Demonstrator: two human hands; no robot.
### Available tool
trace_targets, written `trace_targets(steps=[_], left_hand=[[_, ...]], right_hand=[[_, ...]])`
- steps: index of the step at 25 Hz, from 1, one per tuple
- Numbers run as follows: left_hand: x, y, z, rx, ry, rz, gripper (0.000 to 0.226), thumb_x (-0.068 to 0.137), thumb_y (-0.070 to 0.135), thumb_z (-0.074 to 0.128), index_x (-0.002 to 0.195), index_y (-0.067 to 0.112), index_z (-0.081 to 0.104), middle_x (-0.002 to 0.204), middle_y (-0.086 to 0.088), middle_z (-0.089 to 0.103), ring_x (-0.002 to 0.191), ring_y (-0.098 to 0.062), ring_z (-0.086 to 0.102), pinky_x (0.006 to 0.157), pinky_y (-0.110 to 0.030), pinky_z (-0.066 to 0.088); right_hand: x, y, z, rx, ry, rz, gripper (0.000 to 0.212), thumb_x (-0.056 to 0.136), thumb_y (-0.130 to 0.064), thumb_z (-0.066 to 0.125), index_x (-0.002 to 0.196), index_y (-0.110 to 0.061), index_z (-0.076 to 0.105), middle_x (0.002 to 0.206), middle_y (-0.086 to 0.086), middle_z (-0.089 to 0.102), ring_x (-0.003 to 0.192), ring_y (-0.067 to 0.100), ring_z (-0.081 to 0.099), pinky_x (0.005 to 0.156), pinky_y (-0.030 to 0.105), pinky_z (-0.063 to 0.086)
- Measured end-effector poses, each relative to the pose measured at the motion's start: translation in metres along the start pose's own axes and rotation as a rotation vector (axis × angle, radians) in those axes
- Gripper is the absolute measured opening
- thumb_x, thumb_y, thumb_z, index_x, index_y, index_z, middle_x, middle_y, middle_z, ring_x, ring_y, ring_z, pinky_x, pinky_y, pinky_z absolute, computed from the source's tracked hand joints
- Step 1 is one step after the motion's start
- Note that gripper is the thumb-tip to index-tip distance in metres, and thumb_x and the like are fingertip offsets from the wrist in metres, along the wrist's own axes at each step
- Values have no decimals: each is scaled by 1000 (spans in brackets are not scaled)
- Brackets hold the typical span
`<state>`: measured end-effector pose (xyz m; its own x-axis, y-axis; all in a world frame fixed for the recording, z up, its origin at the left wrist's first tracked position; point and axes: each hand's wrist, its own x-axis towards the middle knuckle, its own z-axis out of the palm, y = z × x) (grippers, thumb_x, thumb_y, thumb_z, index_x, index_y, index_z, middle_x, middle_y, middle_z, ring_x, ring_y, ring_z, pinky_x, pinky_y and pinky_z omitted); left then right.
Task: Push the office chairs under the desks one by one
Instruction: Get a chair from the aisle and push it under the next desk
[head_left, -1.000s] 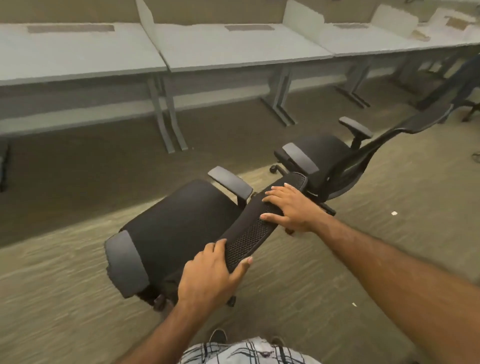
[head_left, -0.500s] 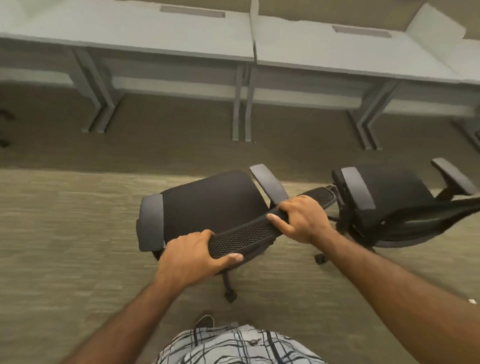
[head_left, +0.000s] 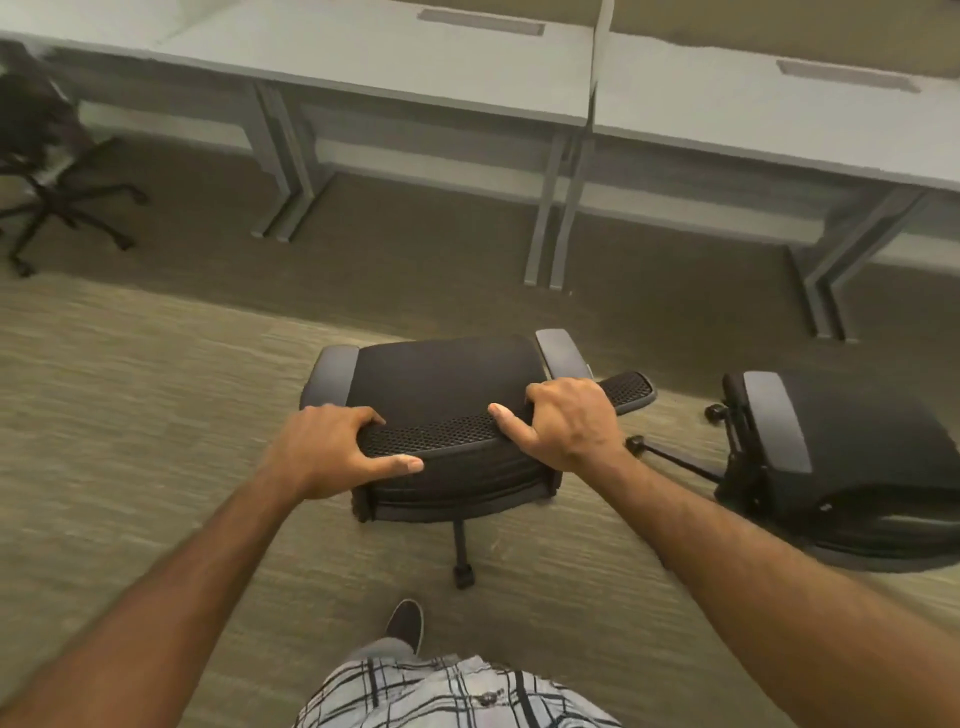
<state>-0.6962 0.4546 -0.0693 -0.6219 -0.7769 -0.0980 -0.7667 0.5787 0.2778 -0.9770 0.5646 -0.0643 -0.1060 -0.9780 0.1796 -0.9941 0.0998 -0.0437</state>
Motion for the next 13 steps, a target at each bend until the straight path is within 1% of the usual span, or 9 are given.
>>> trace_targets(steps=[2,5,8,10,13], left_hand=[[13,-11,-5,-4,9,1,114,44,114,24,114,37,70,95,12,75,90,-16,68,71,-33,48],[38,-27,-12,13,34,-13,115,41,114,23,115,39,69,93,14,75,94,-16,69,74,-34,48],[69,-47,-21,30,68,-10,111,42,114,24,114,41,68,82,18,70,93,-14,70,69,-32,42],[94,-63,-29,30,69,-5,110,42,114,25,113,41,68,73,19,62,91,-13,69,69,-32,41],[135,-94,-42,26,73,-10,109,41,113,26,112,42,68,76,18,64,91,-13,69,70,-31,40]], right_hand=[[17,-4,4,15,-5,-11,73,88,-78,21,62,-16,50,65,8,66,64,31,60,62,38,38],[50,-3,13,27,20,-31,70,87,-77,23,61,-17,47,65,8,64,64,31,59,61,36,31],[89,-2,27,24,60,-55,67,88,-77,28,62,-19,46,64,6,63,64,30,59,59,36,30],[117,-3,36,28,66,-64,68,89,-79,29,65,-19,51,68,3,64,68,28,60,60,36,32],[167,-6,46,12,42,-82,78,88,-86,23,76,-20,63,74,-1,66,72,23,61,63,36,40]])
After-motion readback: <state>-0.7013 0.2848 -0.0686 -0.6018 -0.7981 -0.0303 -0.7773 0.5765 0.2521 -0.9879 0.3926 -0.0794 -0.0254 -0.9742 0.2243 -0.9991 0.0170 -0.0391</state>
